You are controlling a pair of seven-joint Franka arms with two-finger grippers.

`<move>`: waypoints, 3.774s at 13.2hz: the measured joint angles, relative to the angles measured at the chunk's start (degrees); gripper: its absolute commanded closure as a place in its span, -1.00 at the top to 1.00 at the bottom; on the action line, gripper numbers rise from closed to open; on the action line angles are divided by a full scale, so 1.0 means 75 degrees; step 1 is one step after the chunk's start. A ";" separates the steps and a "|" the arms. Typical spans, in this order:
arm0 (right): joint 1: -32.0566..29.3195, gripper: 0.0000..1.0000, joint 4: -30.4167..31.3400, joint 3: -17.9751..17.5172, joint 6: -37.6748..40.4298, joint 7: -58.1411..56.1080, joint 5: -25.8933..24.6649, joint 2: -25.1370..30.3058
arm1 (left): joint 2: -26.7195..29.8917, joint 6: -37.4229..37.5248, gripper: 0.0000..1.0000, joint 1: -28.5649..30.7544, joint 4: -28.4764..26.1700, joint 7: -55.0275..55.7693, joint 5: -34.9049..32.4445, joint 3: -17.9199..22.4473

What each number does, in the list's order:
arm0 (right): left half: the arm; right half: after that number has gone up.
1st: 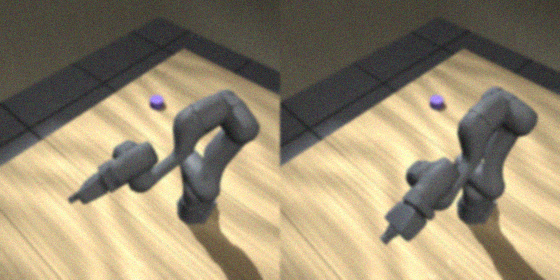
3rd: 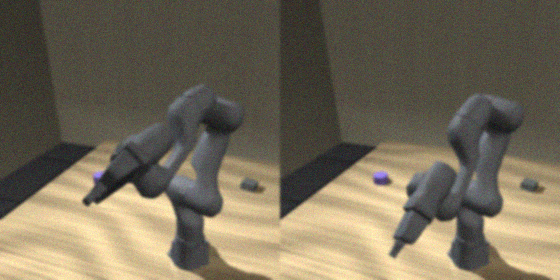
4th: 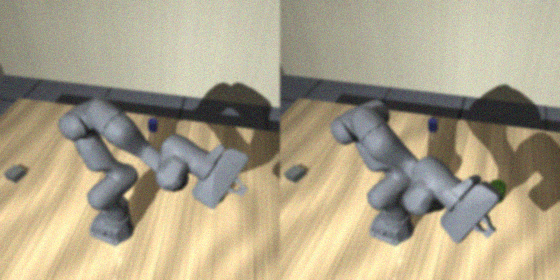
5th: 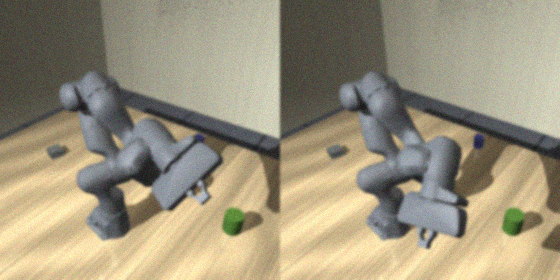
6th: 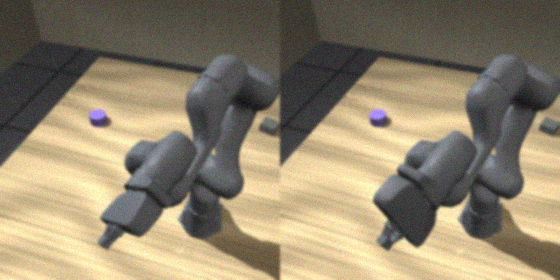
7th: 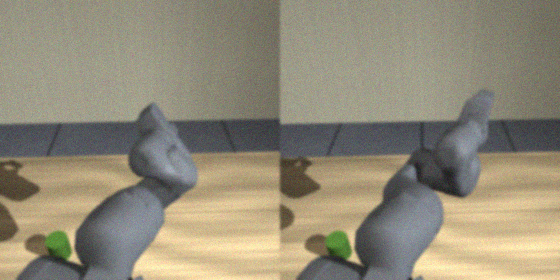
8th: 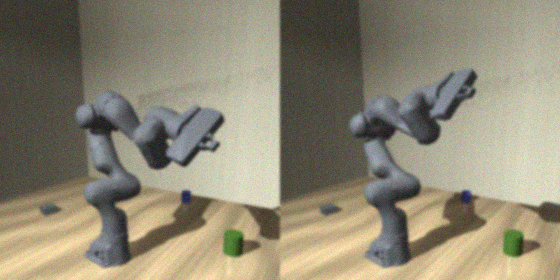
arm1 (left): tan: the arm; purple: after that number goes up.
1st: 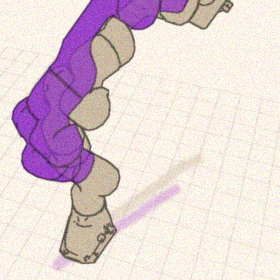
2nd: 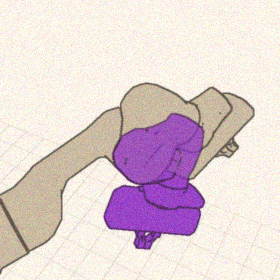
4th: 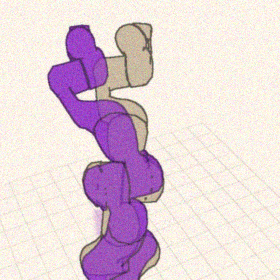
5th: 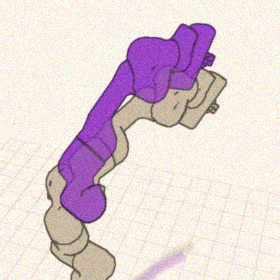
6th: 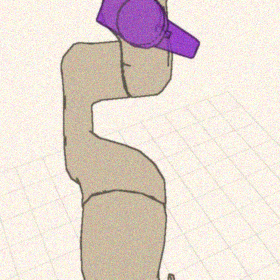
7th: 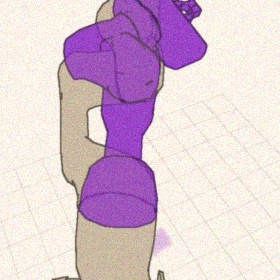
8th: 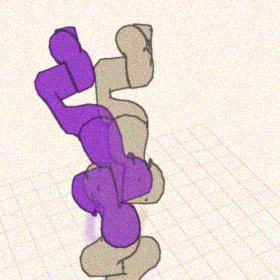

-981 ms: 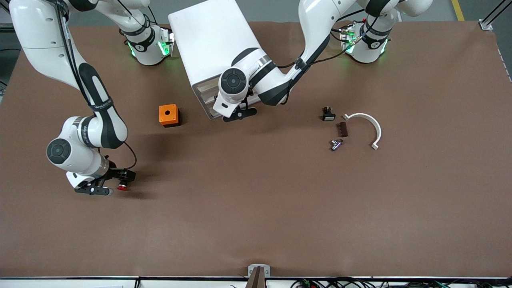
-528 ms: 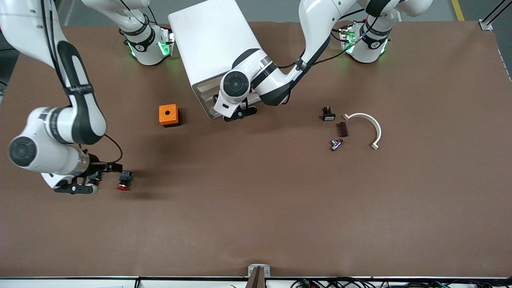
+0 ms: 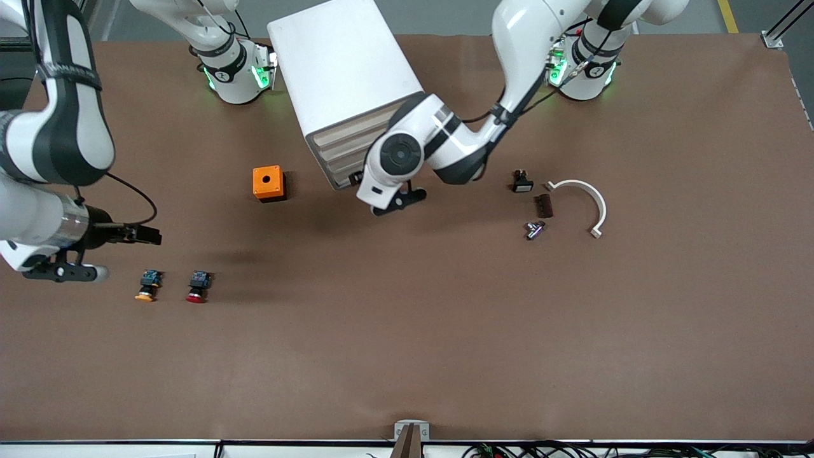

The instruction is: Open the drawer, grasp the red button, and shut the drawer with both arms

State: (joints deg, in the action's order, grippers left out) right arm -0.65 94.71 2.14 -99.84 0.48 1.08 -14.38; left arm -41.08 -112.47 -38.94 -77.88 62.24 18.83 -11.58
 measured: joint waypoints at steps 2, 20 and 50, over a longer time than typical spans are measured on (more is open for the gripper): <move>-0.0003 1.00 -0.0009 -0.0002 0.0361 -0.0001 0.0000 0.0409 | 0.0259 0.0291 1.00 0.0596 0.0004 -0.0578 -0.0045 0.0007; -0.0135 1.00 -0.0389 0.0008 0.1159 -0.0262 -0.0004 0.1474 | 0.4214 0.2215 1.00 0.5069 -0.2510 -0.6044 -0.1324 0.0011; -0.0354 1.00 -0.0391 -0.0123 0.2322 -0.0291 0.0021 0.2730 | 0.5476 0.1491 1.00 0.5317 -0.3234 -0.7846 -0.2382 0.0863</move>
State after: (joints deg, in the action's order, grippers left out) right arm -3.30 91.78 1.21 -82.42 -1.70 1.24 6.09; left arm -0.01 -101.29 0.93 -102.13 3.40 0.96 -5.11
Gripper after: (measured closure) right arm 0.000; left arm 0.000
